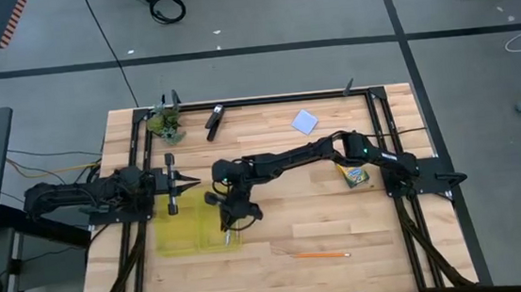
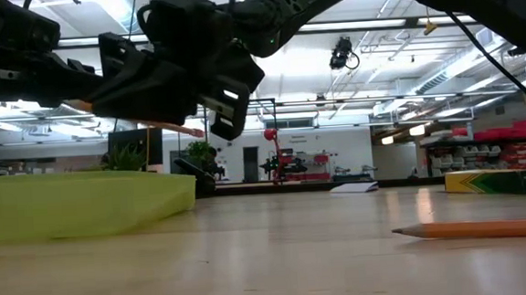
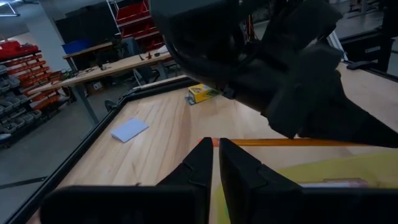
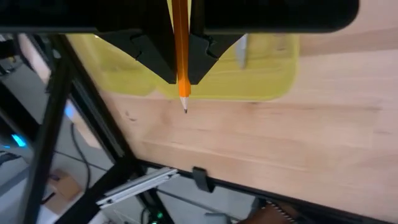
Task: Pack school essentials
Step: Put the orange pencil into the yellow pencil box, then put the yellow crayon box into the yellow pencil box
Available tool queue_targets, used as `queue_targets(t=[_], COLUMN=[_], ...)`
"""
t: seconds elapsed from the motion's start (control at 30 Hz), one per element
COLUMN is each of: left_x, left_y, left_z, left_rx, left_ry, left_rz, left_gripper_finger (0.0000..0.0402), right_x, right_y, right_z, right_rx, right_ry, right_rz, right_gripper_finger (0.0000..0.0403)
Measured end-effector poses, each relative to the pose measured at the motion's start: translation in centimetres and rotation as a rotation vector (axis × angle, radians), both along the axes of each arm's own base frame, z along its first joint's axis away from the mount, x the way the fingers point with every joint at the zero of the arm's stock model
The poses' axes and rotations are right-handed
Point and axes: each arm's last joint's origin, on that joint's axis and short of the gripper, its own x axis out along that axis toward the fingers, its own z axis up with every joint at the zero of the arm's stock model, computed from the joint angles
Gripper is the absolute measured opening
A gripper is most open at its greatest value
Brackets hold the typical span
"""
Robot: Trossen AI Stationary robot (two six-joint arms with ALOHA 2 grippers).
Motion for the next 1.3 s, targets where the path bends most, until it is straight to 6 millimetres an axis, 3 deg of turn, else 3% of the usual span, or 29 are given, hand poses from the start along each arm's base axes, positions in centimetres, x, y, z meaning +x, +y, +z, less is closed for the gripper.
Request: queue_targets(t=[0.23,0.43,0.77,1.3], left_x=[0.0,0.0,0.0,0.0], left_y=[0.0,0.0,0.0,0.0], left_z=[0.0,0.0,0.0,0.0], left_rx=[0.000,0.000,0.000,0.000], left_ry=[0.000,-0.001,-0.001,-0.001], left_rz=[0.000,0.000,0.000,0.000], left_gripper_finger=[0.0028,0.0036,0.0030,0.0039], right_x=[-0.4,-0.2,-0.4,-0.5], right_y=[0.4,0.4,1.7,1.6], right_z=[-0.6,-2.5,-3.3,-3.4], right_rx=[-0.010,-0.027,-0.066,-0.075], right_ry=[0.032,0.052,0.080,0.114], right_rz=[0.043,0.038,0.044,0.019], right_gripper_finger=[0.0035,0.0035,0.0038,0.0115])
